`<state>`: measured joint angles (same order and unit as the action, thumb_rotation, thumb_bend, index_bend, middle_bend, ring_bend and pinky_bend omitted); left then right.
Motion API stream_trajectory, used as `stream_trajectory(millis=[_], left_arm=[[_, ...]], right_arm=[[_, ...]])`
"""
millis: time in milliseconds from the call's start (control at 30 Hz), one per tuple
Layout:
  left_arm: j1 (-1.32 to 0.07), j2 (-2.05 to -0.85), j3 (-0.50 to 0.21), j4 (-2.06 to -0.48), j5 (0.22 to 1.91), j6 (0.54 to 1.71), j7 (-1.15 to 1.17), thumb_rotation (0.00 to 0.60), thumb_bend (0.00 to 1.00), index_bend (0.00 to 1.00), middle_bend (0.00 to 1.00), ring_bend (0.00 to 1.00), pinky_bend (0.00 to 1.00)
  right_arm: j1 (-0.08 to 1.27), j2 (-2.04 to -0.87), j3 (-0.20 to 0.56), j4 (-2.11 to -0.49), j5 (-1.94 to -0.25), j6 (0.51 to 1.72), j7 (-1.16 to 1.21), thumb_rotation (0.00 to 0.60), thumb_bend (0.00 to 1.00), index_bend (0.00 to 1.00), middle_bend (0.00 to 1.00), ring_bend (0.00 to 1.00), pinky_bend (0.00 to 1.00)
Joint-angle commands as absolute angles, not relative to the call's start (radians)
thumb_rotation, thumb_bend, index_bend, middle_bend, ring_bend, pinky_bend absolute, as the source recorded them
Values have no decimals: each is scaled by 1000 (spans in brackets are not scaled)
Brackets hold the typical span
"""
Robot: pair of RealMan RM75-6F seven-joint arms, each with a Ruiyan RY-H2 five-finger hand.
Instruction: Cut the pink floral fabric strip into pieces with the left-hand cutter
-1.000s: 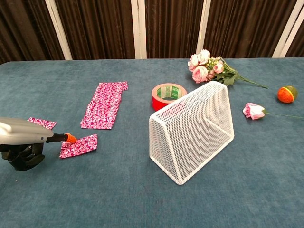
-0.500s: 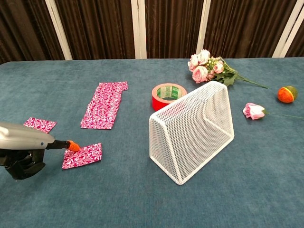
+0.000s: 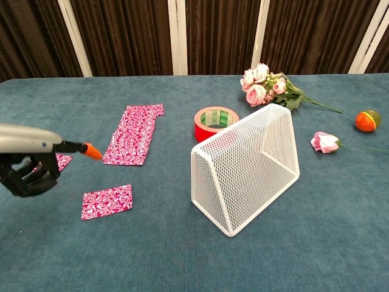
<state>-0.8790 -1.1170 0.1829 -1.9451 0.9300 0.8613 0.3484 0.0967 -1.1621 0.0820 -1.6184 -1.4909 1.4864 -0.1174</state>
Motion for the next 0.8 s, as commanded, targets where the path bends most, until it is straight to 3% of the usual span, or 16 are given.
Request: stream_trajectory(millis=[33,133,367,633,800], left_arm=[[-743,-1063,182,-1956,1127,1045,284,600,658,0,352,306,409],[-616,-1069,216,-1937,1206,1262,379,600,622,0,234,195,294],[-329,-1162,223,-1825,1270,1655,403,600,574,0,145,115,233],[-219,-1149,199,-1753,1346,1783,290,600,547,0,112,86,209],[-177,-1123,182,-1746,1370,1799,248,600,547,0,112,85,209]], right_arm=[[97,-1163,82,-1619,-1489,1486,-119,600,292,0,217,450,456],[97,-1163,81,-1617,-1489,1484,-124,600,292,0,217,450,457],[100,-1158,74,-1614,-1507,1484,-126,600,292,0,216,450,456],[101,-1159,73,-1613,-1516,1486,-124,600,292,0,217,450,456],[100,-1159,72,-1614,-1514,1487,-122,600,292,0,217,450,456]])
